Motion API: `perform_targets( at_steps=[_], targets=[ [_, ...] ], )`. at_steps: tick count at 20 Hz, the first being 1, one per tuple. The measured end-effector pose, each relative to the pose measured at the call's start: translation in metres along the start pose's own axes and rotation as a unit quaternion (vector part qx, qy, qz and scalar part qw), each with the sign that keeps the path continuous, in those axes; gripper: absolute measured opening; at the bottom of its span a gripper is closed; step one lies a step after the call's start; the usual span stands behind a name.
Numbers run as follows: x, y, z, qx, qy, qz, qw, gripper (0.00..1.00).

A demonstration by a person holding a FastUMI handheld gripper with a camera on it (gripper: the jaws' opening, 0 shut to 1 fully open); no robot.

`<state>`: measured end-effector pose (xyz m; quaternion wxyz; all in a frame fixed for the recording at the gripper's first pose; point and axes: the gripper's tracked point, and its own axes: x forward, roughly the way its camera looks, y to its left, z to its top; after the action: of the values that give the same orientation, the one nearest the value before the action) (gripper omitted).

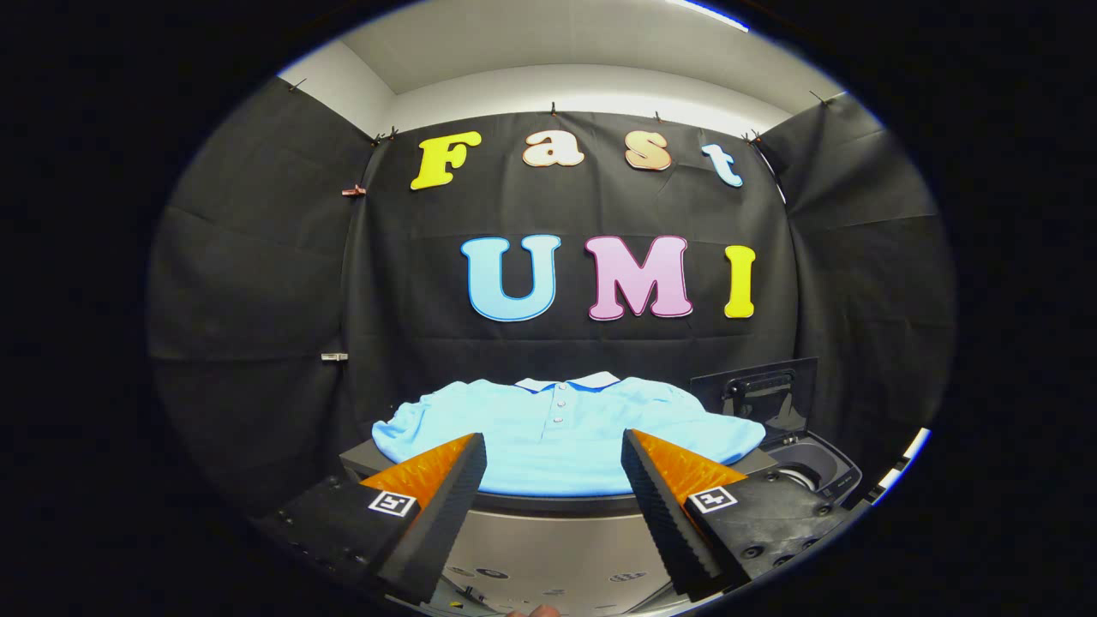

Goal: Put the clothes into the washing machine and then close the washing machine lid.

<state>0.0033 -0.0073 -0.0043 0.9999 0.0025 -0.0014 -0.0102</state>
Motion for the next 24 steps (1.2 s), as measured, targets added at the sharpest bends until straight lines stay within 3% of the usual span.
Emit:
perform_targets(
  at_steps=[11, 19, 24],
  targets=[
    [0.082, -0.002, 0.024, 0.007, 0.04, -0.012, 0.999, 0.99],
    [0.159, -0.001, 0.017, -0.006, 0.153, -0.019, 0.988, 0.99],
    [0.193, -0.007, -0.023, -0.015, 0.253, -0.022, 0.967, 0.99]
  ],
)
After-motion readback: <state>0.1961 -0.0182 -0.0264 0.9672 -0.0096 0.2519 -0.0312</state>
